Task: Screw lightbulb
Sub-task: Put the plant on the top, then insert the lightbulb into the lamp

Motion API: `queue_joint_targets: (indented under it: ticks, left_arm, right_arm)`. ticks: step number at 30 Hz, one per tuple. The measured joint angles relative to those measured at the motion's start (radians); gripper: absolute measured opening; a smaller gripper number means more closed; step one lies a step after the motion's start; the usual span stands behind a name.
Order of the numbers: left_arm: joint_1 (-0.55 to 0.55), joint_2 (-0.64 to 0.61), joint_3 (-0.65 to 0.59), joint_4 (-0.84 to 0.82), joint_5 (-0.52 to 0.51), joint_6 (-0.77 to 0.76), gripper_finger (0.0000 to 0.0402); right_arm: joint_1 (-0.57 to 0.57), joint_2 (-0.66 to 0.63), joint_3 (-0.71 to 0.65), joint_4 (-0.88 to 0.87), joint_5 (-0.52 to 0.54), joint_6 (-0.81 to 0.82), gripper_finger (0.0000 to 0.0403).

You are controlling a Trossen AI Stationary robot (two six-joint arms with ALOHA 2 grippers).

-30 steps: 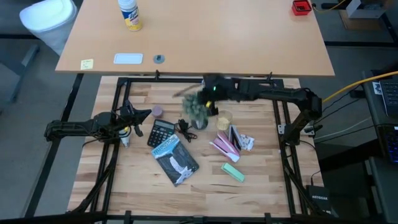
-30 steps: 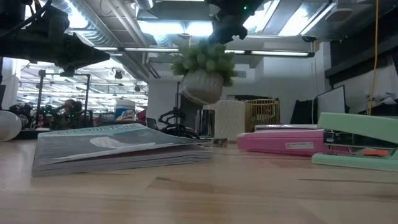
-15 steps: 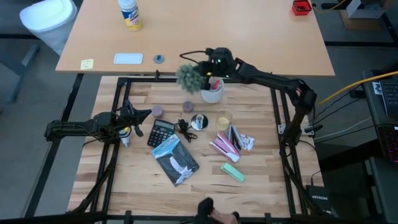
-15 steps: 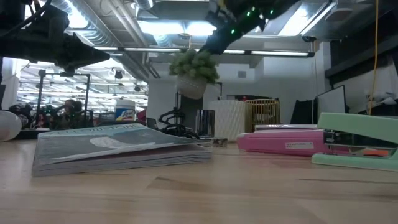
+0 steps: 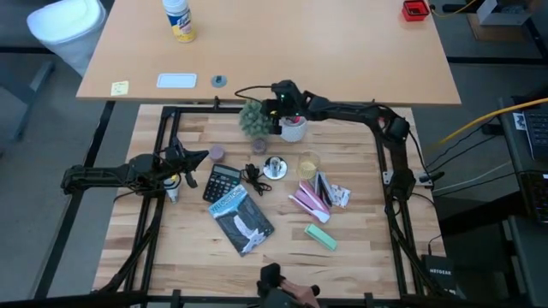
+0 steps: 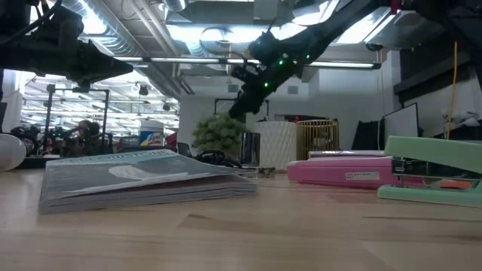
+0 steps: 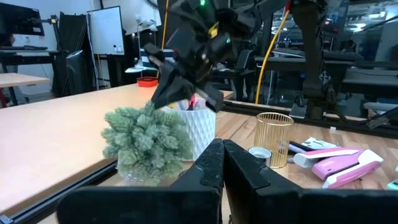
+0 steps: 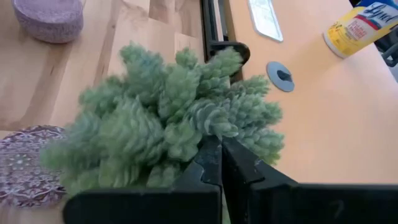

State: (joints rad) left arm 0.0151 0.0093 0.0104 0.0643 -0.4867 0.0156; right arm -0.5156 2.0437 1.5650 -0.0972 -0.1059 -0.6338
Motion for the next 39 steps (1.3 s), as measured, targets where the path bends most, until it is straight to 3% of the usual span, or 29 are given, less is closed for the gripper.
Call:
queue_joint_targets:
  ticks: [8, 15, 20, 24, 31, 39]
  left_arm:
    - [0.0, 0.001, 0.0, 0.0, 0.0, -0.057, 0.0001]
    - [0.0, 0.001, 0.0, 0.013, -0.001, -0.096, 0.0001]
    - [0.0, 0.001, 0.028, 0.08, -0.001, -0.086, 0.0001]
    - [-0.002, 0.001, 0.109, 0.067, -0.001, -0.087, 0.0001]
    - [-0.002, 0.007, 0.319, -0.194, 0.0, -0.212, 0.0001]
    - [-0.002, 0.161, 0.544, -0.692, 0.054, -0.656, 0.0001]
  right_arm:
    - [0.0, 0.008, 0.0, 0.006, 0.006, 0.0, 0.0033]
    - [0.018, 0.008, 0.0, 0.006, 0.029, 0.0, 0.0111]
    - [0.052, 0.008, 0.0, 0.053, 0.115, 0.0, 0.0169]
    - [0.089, -0.008, 0.0, 0.045, 0.2, -0.028, 0.0192]
    - [0.167, -0.071, 0.0, -0.005, 0.325, -0.046, 0.0188]
    - [0.217, -0.097, 0.0, -0.065, 0.367, -0.052, 0.0184]
